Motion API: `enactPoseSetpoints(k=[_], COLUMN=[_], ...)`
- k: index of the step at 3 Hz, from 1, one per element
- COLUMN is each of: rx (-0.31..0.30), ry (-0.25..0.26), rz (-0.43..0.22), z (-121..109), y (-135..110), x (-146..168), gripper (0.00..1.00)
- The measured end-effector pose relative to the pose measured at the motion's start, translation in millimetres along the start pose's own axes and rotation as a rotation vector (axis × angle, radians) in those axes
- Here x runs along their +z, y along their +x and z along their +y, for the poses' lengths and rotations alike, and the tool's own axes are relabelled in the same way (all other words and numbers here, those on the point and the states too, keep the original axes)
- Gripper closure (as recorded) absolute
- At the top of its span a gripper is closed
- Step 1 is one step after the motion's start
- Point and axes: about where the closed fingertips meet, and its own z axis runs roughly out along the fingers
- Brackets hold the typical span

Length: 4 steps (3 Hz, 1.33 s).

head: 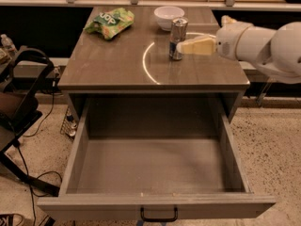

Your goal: Place redbull can into top drawer

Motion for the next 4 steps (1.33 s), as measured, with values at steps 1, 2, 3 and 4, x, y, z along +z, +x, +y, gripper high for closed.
enactPoseSetpoints(k=[1, 2, 3, 4], rx=[0.100, 0.133, 0.133, 0.124], ry=[-0.031, -0.042, -0.047, -0.057], rz=[-0.087, -0.130, -0.143, -0.149], z=[-1.0, -1.2, 0.0, 4.5], y=[9.0, 14.6, 16.9, 15.3], x=[35.8, 55.4, 73.7, 89.0], gripper=[0.00, 0.00, 0.00, 0.02])
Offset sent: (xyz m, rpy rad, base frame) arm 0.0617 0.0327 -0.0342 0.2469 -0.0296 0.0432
